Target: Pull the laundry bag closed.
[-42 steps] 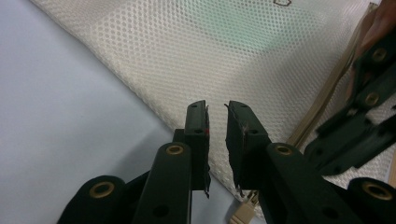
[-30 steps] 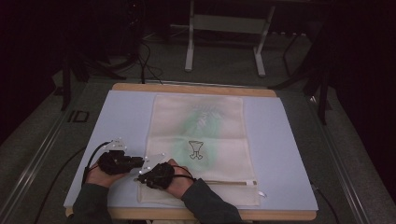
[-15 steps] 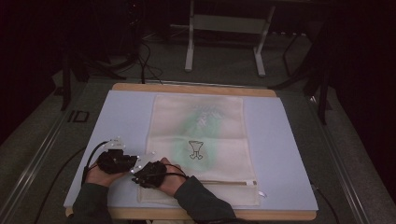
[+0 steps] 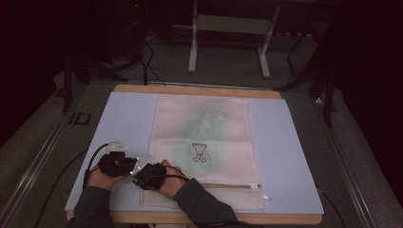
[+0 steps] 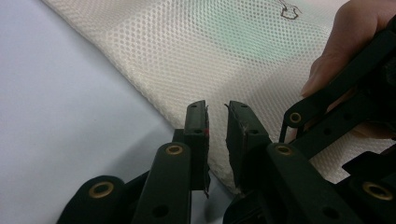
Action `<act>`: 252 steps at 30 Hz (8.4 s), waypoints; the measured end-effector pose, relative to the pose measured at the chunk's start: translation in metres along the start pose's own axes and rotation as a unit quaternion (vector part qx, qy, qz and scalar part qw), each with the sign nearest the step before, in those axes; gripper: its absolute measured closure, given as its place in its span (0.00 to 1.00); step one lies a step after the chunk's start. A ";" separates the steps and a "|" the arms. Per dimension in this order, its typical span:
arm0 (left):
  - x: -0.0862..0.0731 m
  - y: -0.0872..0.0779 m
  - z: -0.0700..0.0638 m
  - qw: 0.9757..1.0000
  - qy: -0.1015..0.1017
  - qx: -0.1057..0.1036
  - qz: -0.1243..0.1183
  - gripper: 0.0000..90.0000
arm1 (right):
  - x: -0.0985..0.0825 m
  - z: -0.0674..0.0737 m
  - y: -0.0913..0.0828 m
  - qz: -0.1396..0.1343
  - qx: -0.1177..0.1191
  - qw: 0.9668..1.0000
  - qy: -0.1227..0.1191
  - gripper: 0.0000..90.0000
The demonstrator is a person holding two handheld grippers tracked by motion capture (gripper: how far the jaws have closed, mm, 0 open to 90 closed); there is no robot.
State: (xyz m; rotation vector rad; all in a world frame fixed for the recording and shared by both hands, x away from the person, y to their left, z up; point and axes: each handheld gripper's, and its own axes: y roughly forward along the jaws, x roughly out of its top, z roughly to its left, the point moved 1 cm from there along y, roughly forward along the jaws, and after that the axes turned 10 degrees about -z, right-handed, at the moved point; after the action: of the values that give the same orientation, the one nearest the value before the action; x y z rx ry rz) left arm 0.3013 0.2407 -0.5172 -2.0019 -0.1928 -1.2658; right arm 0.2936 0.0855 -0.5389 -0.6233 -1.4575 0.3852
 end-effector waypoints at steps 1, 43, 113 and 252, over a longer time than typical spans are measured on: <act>0.000 -0.001 0.000 1.000 0.000 0.004 -0.002 0.87 | 0.000 -0.001 -0.001 -0.004 0.000 1.000 0.003 0.90; -0.002 0.004 -0.002 1.000 -0.001 -0.011 0.018 0.88 | -0.024 -0.008 -0.030 -0.012 0.025 0.999 0.035 0.91; -0.011 0.020 -0.022 0.992 0.009 -0.003 0.123 1.00 | -0.034 0.001 -0.048 0.009 -0.015 1.000 -0.007 0.91; -0.012 0.020 -0.021 0.993 0.016 -0.008 0.118 1.00 | -0.096 0.005 -0.154 0.079 -0.069 0.994 -0.024 0.91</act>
State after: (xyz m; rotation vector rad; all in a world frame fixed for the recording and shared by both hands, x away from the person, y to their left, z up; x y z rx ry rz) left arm 0.2896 0.2158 -0.5321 -1.9513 0.0679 -1.1501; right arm 0.2602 -0.0920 -0.5227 -0.8492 -1.4950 0.4271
